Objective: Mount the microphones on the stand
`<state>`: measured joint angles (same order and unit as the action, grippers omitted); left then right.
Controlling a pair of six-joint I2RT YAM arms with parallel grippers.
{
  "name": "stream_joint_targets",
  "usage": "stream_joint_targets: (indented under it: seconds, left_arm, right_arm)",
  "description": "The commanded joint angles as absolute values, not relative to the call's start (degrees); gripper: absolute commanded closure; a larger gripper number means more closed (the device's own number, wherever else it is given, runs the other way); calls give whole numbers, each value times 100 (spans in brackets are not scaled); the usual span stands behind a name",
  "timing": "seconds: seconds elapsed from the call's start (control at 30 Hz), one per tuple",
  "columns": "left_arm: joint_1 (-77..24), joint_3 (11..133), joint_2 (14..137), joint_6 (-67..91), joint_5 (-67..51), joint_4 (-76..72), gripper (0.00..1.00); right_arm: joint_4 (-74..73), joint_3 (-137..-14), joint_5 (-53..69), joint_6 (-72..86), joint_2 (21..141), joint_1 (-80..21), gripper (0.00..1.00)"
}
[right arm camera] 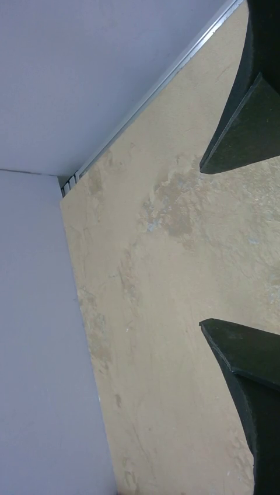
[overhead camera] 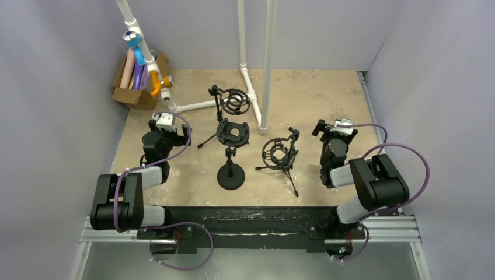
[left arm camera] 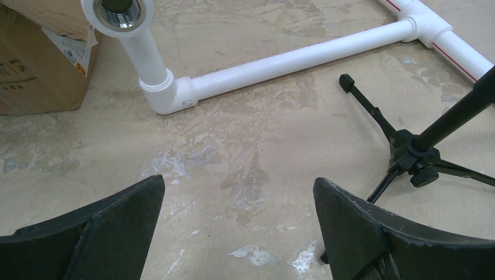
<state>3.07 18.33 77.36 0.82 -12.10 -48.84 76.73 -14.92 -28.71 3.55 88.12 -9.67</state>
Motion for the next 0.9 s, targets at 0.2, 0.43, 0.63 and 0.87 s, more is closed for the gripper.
stream_joint_targets:
  seconds: [0.2,0.43,0.63,0.87]
  left_arm:
    - [300,1801,7716,26,-1312,-5287,0]
    - [299,3466,6301,-159,-2097,-1013,0]
    - [299,4452,6004,-800,-3650,1948,0]
    - [325,5006,5772,-819,-5100,3428,0]
  right_arm:
    - [5320,-2453,-2688,155,7466,-987,1]
    - [2462,-2938,-2465,2634,5231,-967,1]
    - [317,-3449,-722,2363,3758,-981,1]
    - [-1669,-3987,708,1855,3018,-997,1]
